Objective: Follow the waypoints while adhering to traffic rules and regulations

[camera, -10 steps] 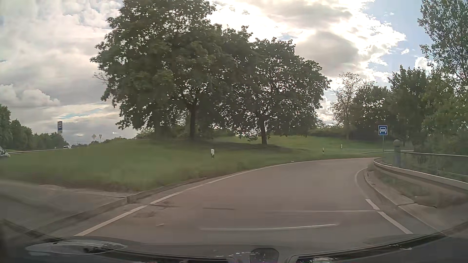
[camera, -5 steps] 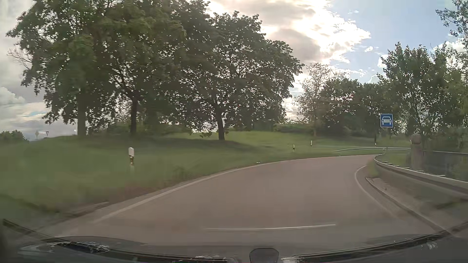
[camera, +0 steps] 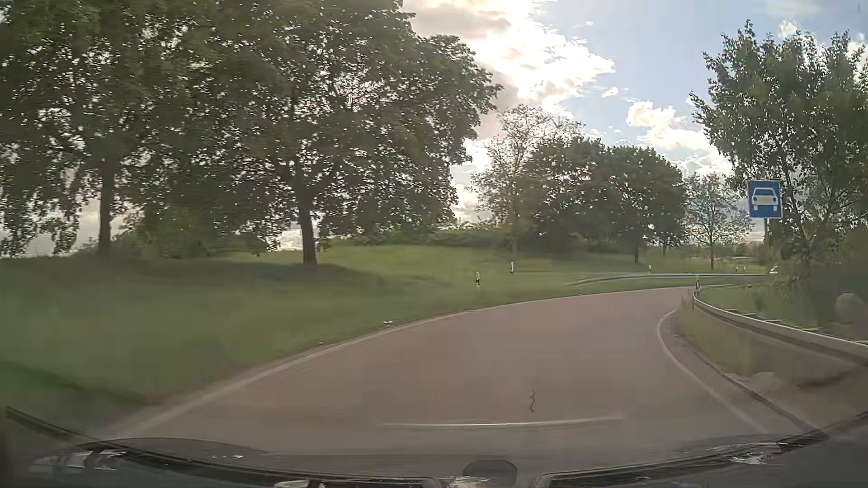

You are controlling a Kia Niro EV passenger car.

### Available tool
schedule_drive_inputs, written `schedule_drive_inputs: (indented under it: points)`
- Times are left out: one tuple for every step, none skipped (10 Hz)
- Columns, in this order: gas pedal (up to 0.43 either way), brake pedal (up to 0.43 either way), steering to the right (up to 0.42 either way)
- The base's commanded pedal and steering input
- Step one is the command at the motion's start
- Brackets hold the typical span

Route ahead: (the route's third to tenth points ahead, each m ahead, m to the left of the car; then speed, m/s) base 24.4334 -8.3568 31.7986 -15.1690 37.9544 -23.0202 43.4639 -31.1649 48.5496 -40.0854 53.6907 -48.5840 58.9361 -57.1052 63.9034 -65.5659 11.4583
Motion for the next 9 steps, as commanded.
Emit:
schedule_drive_inputs:
  points:
    - [0.067,0.0,0.125]
    - [0.067,0.0,0.128]
    - [0.067,0.0,0.131]
    - [0.067,0.0,0.132]
    - [0.067,0.0,0.134]
    - [0.067,0.0,0.134]
    - [0.067,0.0,0.134]
    - [0.067,0.0,0.133]
    - [0.067,0.0,0.131]
